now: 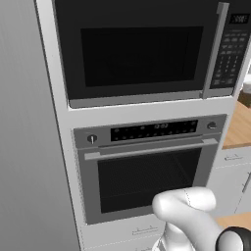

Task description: Open the microwave, place the bowl with waffle inside the microwave, then close the microwave door and turn it on.

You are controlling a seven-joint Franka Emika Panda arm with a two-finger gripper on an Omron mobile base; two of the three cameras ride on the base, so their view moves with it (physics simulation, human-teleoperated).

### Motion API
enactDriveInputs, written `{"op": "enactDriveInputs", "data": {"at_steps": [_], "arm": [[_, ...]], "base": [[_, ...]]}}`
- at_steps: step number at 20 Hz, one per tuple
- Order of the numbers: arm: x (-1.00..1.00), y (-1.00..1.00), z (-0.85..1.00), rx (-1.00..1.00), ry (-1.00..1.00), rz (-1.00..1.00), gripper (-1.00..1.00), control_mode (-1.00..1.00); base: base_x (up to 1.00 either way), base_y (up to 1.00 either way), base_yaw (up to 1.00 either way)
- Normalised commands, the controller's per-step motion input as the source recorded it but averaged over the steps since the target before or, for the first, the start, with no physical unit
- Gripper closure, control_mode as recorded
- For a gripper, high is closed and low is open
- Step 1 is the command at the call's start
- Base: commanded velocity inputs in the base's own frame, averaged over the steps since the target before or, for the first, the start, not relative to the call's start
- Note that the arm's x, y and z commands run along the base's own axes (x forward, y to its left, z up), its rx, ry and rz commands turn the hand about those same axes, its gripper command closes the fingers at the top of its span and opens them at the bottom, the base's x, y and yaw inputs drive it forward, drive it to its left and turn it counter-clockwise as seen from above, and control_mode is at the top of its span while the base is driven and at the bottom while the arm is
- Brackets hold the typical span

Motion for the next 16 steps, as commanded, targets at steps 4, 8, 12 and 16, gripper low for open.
{"op": "enactDriveInputs", "data": {"at_steps": [4,8,12,16], "arm": [[0.46,0.0,0.0,0.0,0.0,0.0,-1.0,-1.0],[0.38,0.0,0.0,0.0,0.0,0.0,-1.0,-1.0],[0.31,0.0,-0.06,0.0,0.0,0.0,-1.0,-1.0],[0.3,0.04,-0.12,0.0,0.0,0.0,-1.0,-1.0]], "base": [[0.0,0.0,0.0],[0.0,0.0,0.0],[0.0,0.0,0.0],[0.0,0.0,0.0]]}}
